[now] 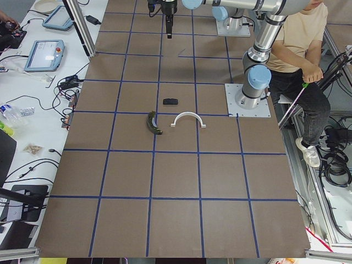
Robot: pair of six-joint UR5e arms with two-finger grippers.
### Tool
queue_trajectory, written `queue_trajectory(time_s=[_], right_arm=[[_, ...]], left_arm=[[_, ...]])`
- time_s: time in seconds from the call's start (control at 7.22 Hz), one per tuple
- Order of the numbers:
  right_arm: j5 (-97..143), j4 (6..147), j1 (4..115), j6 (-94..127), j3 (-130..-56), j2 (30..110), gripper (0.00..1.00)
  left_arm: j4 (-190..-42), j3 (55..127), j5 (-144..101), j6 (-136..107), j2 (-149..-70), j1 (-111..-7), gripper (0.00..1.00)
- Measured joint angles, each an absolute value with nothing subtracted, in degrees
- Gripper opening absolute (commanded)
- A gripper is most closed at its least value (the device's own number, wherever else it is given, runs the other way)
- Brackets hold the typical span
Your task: Place bearing gear from tray to pile
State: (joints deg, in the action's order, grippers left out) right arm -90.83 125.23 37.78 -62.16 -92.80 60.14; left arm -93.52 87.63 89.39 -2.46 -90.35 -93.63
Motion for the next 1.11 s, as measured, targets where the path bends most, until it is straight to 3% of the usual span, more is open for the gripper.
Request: queue_trajectory(time_s=[0.28, 0.69, 1.11], right_arm=[[-90.9, 118.1, 43.7, -52.8, -92.8, 66.7, 0.16], [-91.1, 107.0, 63.8, -26.3, -92.8, 77.0, 0.16], [-90.6, 107.1, 86.2, 1.9, -92.8, 76.3, 0.15]], left_arm=[[-93.5, 87.6, 89.4, -2.5, -90.4, -93.6, 1.0], [-93.5, 87.7, 89.5, -2.5, -90.4, -93.7, 1.0], [-93.5, 87.7, 89.5, -2.4, -90.3, -93.6, 1.0]])
